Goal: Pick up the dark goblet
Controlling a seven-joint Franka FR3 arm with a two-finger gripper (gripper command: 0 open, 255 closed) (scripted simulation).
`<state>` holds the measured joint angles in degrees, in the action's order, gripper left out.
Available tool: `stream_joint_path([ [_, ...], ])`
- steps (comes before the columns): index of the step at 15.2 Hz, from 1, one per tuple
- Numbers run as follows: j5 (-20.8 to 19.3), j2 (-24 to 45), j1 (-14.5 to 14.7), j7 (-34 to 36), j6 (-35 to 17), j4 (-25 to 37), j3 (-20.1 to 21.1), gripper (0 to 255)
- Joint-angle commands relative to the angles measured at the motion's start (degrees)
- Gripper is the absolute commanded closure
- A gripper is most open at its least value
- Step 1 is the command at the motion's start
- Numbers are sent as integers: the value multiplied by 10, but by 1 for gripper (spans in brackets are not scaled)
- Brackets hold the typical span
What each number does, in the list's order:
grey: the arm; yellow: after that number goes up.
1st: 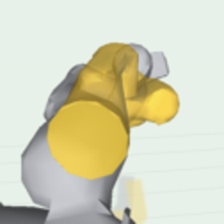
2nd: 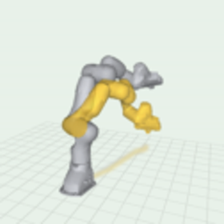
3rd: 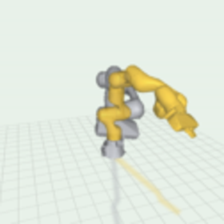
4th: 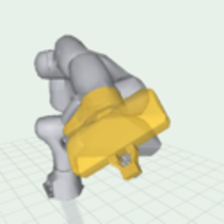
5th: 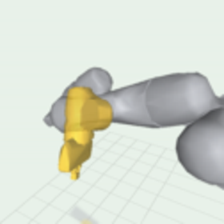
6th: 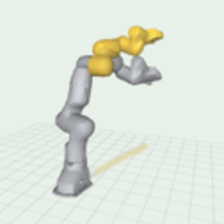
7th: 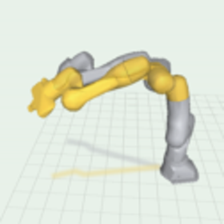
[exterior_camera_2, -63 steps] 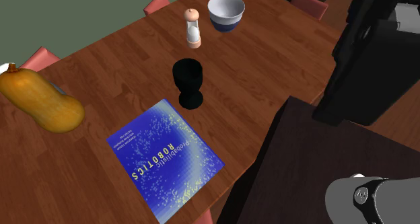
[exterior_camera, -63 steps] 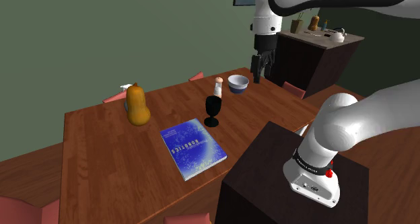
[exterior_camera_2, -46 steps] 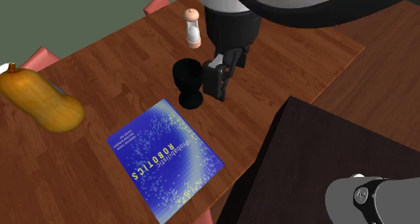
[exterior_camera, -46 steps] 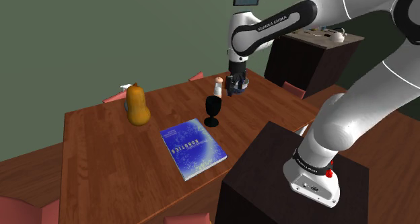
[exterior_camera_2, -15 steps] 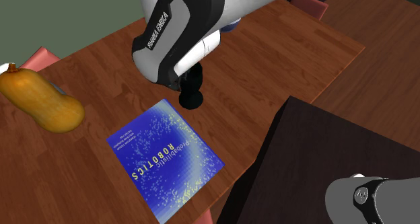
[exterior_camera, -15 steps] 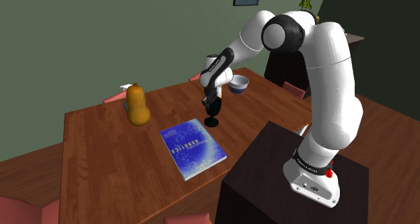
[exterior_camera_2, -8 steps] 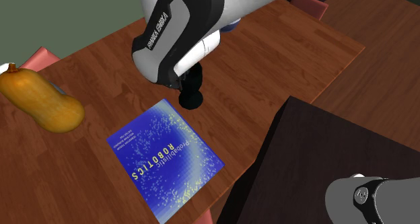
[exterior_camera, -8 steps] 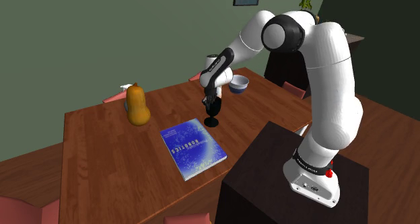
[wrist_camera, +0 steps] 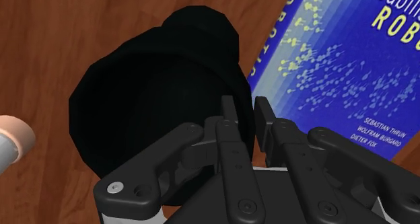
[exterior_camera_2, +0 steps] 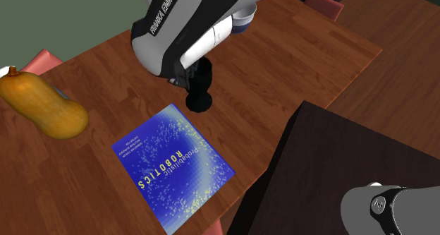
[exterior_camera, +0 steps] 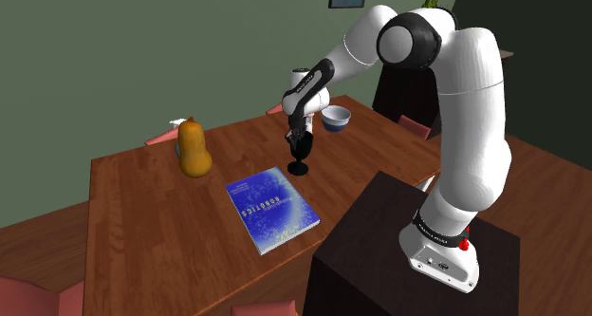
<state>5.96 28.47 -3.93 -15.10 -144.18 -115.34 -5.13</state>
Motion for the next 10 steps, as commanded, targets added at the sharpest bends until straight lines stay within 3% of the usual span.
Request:
stream_joint_path([
  [1, -2, -11, 1, 2, 12, 2, -1, 255],
  [10, -9, -52, 4, 7, 54, 3, -6, 255],
])
